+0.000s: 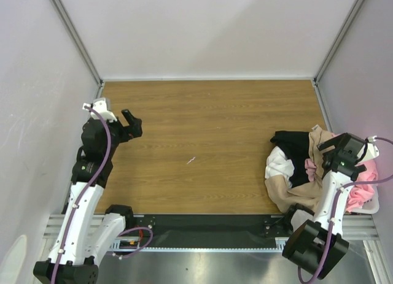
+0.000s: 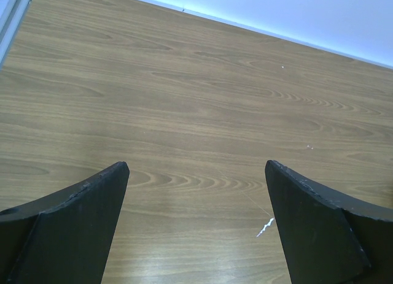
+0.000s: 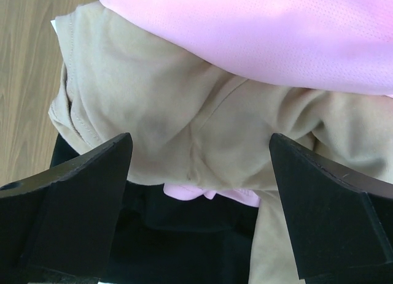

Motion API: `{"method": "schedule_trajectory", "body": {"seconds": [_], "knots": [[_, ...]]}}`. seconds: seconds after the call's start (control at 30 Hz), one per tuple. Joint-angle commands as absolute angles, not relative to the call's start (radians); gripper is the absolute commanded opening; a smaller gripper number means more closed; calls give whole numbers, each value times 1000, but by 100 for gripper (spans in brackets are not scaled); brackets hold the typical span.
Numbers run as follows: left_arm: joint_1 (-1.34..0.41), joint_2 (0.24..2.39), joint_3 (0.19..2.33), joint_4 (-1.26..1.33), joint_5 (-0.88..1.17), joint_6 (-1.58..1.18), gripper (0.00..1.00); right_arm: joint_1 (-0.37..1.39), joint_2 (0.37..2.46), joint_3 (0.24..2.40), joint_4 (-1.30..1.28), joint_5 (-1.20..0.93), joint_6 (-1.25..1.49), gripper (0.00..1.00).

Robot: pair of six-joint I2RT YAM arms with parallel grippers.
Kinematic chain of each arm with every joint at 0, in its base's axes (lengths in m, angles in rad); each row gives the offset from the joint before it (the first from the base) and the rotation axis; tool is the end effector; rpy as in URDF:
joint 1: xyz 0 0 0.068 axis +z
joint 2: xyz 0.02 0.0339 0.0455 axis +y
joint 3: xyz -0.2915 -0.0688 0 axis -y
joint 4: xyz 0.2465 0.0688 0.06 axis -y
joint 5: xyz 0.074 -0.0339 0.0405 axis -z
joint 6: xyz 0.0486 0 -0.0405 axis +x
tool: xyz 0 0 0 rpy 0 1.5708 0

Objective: Fold and stack the t-shirts
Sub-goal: Grab the tshirt from the pile

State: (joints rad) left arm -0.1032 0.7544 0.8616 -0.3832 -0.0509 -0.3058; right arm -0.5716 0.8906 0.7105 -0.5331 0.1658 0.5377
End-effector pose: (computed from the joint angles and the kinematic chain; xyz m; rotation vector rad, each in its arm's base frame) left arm 0.1635 -0.0145 0.3658 -0.2228 1.8397 -0.2383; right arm 0.1488 -0.1053 0.2752 1.2738 1.8918 -0.2070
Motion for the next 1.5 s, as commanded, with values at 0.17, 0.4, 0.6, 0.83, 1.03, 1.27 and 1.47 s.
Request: {"method": "schedule_trajectory", "body": {"seconds": [0.17,0.4,0.6,0.83,1.03,1.27,1.47], "knots": [[-113,727,851,-360,-60,-308,100,-575,876,615,-333,129,506,99],[-115,724,851,-364,-67,-308,100,-575,911,592,-282,138,488,90],[-115,739,851,-362,-58,-308,100,-574,887,610,-305,184,480,33],[-115,753,856,-357,-49,-307,100,-571,868,719,-377,141,476,0],[-117,755,862,-362,-44,-305,100,-445,825,1022,-451,106,439,0],[-115,744,861,-357,-40,-302,100,-195,963,1412,-482,35,361,0],[-114,744,867,-365,-31,-301,100,171,1208,1824,-479,52,186,0]]}}
